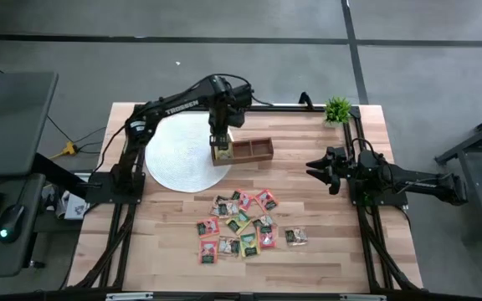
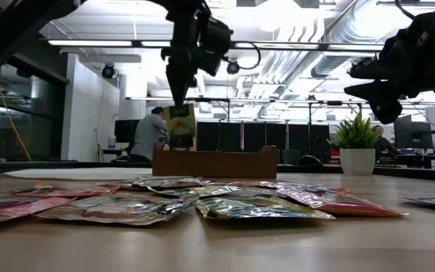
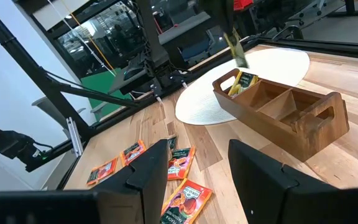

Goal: Pick & Place Tea
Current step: Put the yellow tea bag into the left compartment of the wooden organizer

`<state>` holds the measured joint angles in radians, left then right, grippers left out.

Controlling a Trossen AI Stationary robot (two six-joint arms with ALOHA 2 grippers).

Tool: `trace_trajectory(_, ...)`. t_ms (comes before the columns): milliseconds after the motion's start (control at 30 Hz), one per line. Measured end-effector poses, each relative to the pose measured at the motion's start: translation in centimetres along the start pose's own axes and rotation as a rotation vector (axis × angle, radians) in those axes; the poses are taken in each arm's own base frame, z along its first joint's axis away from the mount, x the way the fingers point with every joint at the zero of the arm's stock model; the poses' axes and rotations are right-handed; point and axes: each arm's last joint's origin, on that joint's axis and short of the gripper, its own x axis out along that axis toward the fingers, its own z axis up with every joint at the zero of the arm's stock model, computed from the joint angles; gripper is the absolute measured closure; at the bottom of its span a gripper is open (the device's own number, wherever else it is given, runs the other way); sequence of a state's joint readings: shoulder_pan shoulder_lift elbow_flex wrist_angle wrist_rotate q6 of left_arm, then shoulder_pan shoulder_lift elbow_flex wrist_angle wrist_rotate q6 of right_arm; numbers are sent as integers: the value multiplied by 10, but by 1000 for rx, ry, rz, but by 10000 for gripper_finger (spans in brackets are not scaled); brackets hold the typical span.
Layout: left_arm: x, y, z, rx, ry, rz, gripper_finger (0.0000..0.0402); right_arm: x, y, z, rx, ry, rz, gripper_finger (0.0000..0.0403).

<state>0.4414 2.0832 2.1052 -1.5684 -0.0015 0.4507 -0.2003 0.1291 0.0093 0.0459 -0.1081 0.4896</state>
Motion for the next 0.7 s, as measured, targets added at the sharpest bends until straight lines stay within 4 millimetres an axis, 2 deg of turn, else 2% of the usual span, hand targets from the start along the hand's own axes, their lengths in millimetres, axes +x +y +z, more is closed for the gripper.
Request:
trace_trajectory(167,14,4,5,31,26,-31,401,0,0,0,0,0,1,238)
trace_trajectory(300,16,4,7,55,22,-51,401,0,0,0,0,-1,1,238)
trace_trajectory(433,32,5,12,36,37,-119,401,0,0,0,0,-1,1,238)
trace_trajectory(700,42,7,17,12,49,-135,401,0,0,0,0,-1,1,238)
